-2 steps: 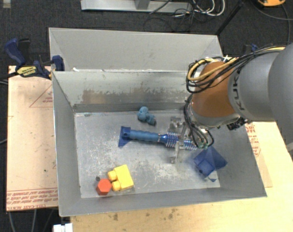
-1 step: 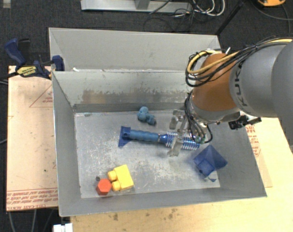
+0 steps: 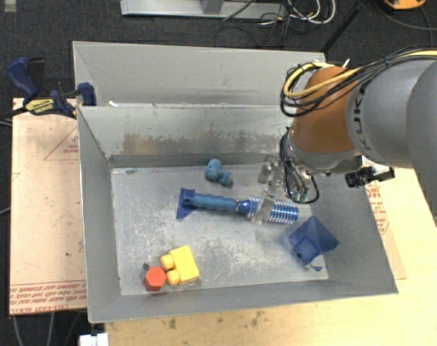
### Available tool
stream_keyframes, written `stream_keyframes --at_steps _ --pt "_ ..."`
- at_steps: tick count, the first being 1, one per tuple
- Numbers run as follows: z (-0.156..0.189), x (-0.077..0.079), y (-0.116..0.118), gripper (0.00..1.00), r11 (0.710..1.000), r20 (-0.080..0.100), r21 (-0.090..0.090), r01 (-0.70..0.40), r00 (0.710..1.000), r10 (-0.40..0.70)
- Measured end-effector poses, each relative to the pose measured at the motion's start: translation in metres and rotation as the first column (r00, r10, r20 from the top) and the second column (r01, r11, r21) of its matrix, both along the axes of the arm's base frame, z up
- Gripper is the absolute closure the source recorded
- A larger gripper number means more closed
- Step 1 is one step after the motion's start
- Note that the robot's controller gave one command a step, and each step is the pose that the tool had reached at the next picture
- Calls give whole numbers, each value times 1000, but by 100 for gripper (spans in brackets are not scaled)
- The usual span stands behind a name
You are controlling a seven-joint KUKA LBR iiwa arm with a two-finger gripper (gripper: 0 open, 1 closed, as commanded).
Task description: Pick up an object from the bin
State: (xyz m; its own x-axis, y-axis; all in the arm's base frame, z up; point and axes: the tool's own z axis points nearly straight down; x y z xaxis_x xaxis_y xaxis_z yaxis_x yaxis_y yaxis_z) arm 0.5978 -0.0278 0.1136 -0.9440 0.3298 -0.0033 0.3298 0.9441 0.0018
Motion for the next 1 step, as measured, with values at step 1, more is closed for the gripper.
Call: stream_keyframes --at_steps 1 --pt "-46 0 -5 0 993 -6 1 120 993 -120"
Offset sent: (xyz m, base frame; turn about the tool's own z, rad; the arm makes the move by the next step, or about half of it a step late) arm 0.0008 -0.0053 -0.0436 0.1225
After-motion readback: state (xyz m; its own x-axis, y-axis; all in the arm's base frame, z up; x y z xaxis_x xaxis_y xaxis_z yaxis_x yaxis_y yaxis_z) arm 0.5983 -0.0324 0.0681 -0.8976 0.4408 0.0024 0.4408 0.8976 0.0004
